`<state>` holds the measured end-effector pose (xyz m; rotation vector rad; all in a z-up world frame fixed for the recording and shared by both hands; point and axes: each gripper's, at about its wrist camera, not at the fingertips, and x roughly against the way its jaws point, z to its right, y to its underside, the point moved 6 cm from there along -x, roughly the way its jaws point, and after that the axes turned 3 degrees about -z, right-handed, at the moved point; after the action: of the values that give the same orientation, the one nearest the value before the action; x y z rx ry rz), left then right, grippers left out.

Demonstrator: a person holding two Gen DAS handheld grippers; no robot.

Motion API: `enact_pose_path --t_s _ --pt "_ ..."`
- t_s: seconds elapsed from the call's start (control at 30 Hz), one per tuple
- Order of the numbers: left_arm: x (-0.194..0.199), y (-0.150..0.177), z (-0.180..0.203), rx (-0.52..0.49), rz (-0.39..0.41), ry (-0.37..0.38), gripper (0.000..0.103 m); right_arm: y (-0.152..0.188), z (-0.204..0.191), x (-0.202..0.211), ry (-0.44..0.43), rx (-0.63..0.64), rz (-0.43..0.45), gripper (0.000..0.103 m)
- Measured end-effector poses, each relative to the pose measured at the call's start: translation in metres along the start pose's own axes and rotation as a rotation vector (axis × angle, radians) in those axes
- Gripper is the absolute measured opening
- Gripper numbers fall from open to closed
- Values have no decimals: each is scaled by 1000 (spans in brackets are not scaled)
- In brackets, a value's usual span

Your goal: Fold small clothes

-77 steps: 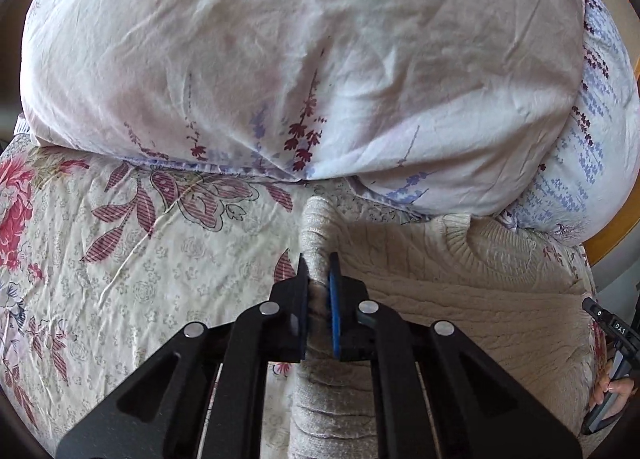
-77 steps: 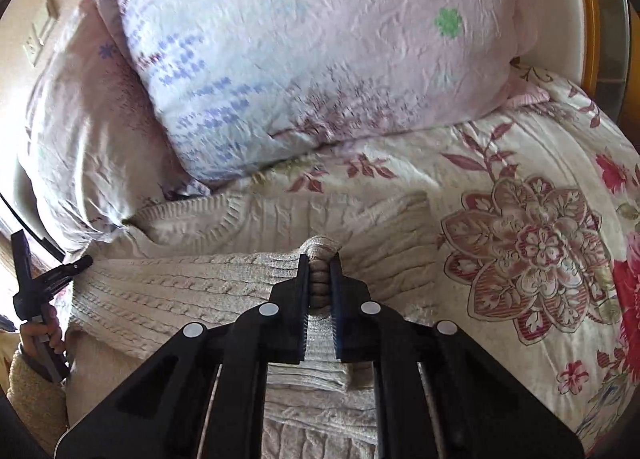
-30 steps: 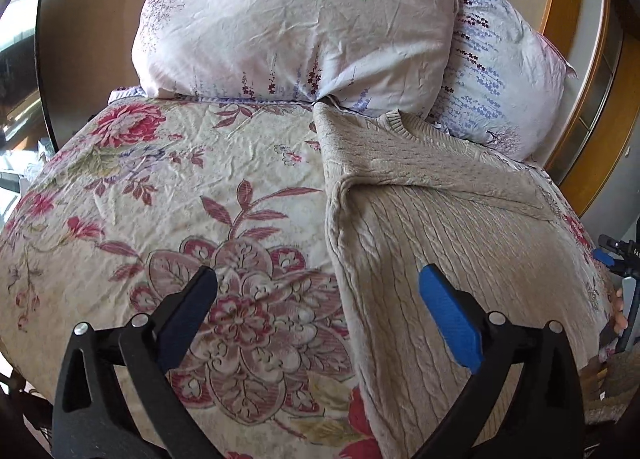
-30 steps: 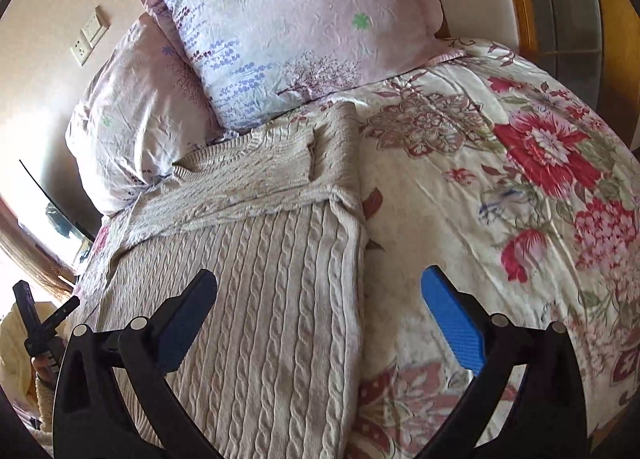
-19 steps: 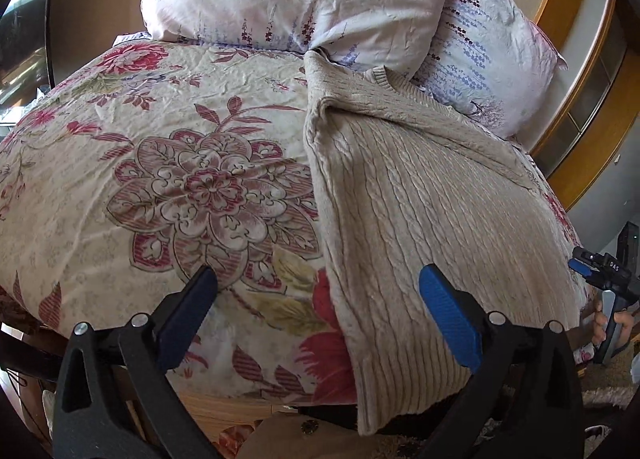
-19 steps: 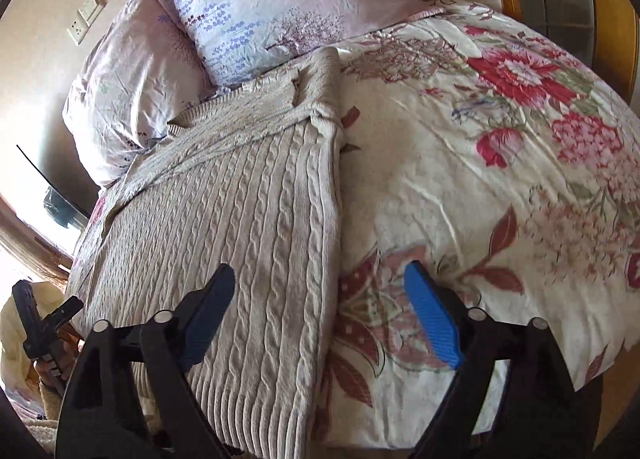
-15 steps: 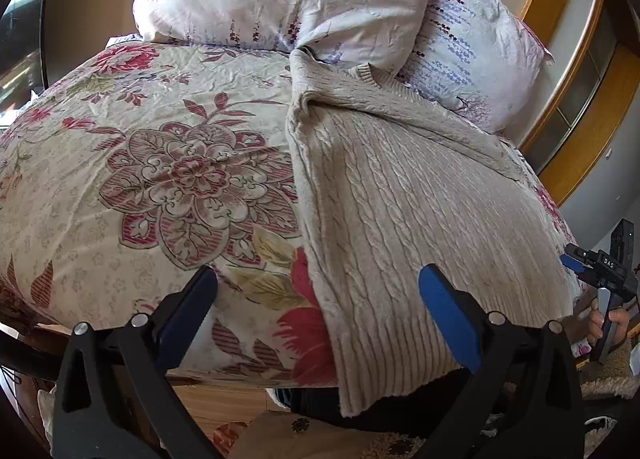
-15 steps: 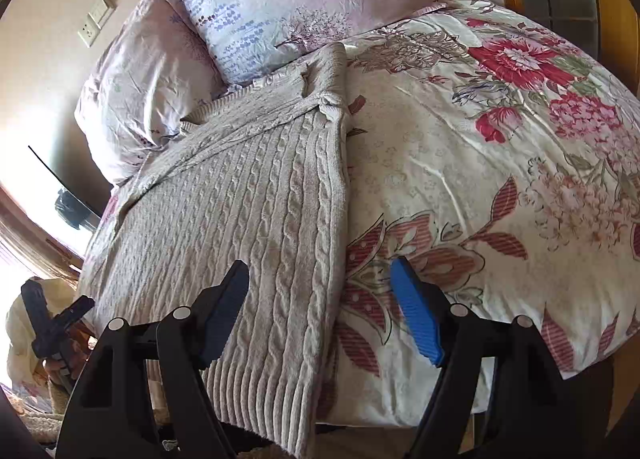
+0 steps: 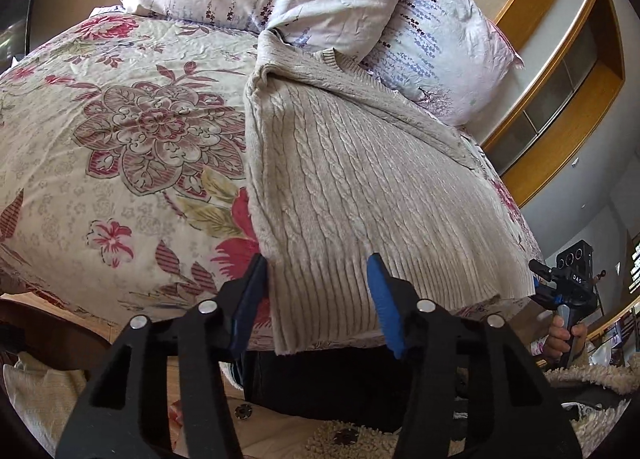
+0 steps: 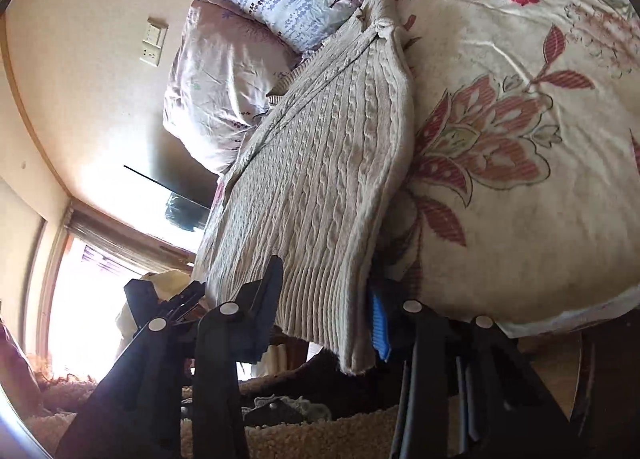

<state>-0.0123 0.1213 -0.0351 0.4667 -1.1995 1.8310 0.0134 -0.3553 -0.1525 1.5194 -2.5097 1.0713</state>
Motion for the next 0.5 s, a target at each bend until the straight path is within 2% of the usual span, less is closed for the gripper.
enact_pose_path --t_s 0.07,0.13,0.3,0.5 --pt "2 3 -1 7 -20 -14 36 5 2 -1 -28 -17 -7 31" --pt "4 7 -1 30 -44 -7 28 7 3 -1 -51 -27 -5 30" --pt "-1 16 -3 105 -85 58 22 8 1 -10 -99 -30 -13 29" --pt "1 15 -8 170 -72 98 20 4 -1 -13 -100 -21 -11 24"
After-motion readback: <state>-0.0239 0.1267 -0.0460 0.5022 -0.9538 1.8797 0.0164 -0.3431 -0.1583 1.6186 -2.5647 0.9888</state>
